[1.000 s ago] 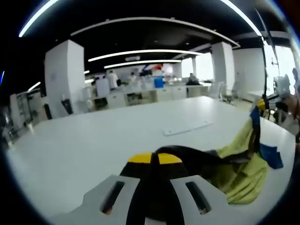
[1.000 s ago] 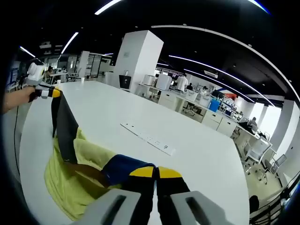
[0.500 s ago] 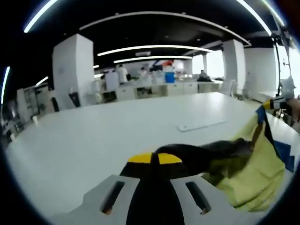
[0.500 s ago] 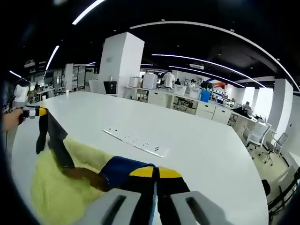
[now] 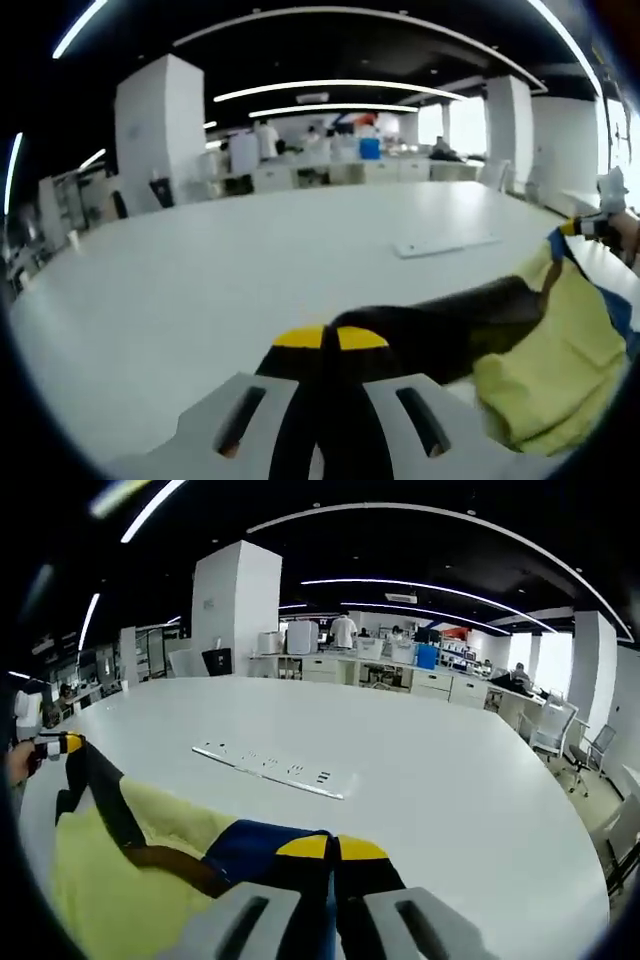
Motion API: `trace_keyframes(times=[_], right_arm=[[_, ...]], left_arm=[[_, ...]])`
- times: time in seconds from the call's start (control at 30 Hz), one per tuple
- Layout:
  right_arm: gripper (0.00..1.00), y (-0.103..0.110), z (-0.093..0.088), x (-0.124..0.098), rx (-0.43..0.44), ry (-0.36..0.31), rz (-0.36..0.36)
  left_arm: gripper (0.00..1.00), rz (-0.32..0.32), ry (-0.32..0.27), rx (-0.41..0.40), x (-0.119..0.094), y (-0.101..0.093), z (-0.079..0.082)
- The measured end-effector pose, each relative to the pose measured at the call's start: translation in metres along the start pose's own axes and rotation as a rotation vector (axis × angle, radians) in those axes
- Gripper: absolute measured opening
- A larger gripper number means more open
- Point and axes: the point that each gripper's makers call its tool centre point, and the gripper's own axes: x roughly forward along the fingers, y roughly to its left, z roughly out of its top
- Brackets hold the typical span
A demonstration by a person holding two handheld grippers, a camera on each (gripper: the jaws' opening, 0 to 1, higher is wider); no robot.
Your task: Fold the garment on the visible template until the final outline fits inside the template.
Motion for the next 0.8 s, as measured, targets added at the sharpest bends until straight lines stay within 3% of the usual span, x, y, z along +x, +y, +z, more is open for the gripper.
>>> trace_keyframes(times=[0.23,0.53,0.7,0.8], right_arm=[[0.0,0.003,-0.021,0.018,0.002,0.059,0.015],[0.0,0.0,-0.035,0.026,-0.033,0.111,0.025],[0.0,0.002,-0.039,0.027,-0.037,0.126,0.033],[0.02,0.004,-0.039,0.027,-0.018,0.121,0.041]], left_arm=[[0.0,0.014,0.052,-0.006,0.012,0.007,-0.017],[0.0,0.019,0.101,0.03,0.026,0.009,-0.029],[0.0,0.022,0.12,0.063,0.03,0.008,-0.033],[0.07,0.042,0.109,0.075,0.029,0.011,-0.028]])
